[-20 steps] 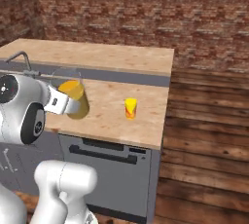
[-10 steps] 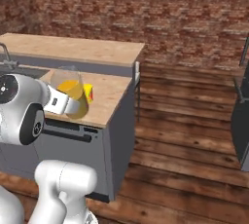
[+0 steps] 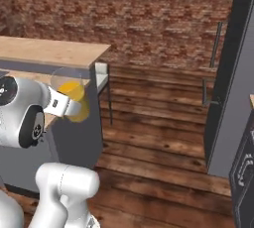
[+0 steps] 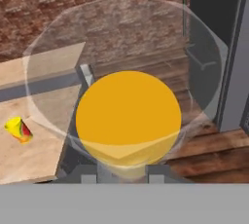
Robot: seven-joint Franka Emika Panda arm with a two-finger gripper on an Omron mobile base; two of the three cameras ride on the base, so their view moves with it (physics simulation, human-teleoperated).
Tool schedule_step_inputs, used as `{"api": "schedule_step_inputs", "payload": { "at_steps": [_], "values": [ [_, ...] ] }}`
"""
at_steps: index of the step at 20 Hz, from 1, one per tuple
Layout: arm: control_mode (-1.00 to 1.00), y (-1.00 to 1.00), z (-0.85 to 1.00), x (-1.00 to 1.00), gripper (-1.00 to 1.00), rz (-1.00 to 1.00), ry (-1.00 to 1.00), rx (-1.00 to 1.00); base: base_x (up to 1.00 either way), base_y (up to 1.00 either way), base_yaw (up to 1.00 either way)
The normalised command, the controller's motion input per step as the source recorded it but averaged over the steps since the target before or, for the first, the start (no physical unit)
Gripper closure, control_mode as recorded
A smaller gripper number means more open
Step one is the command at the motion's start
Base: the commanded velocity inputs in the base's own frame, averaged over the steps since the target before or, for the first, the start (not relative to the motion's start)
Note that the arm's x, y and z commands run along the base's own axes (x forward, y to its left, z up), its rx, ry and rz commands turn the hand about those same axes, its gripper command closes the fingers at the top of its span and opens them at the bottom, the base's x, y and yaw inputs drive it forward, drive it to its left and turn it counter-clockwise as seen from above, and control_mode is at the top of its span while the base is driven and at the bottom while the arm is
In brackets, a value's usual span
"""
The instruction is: Place the pitcher and cup on the dining counter for serving.
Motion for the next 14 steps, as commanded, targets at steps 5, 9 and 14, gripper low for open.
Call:
{"api": "schedule_step_inputs", "payload": {
  "at_steps": [5, 9, 14],
  "values": [
    [1.00, 0.00, 0.00, 0.00, 1.00, 0.00, 0.00, 0.00, 1.00, -0.78, 0.11],
    [1.00, 0.00, 0.00, 0.00, 1.00, 0.00, 0.00, 0.00, 1.00, -0.47, 0.14],
    [1.00, 0.00, 0.00, 0.00, 1.00, 0.00, 0.00, 0.00, 1.00, -0.33, 0.21]
  ]
}}
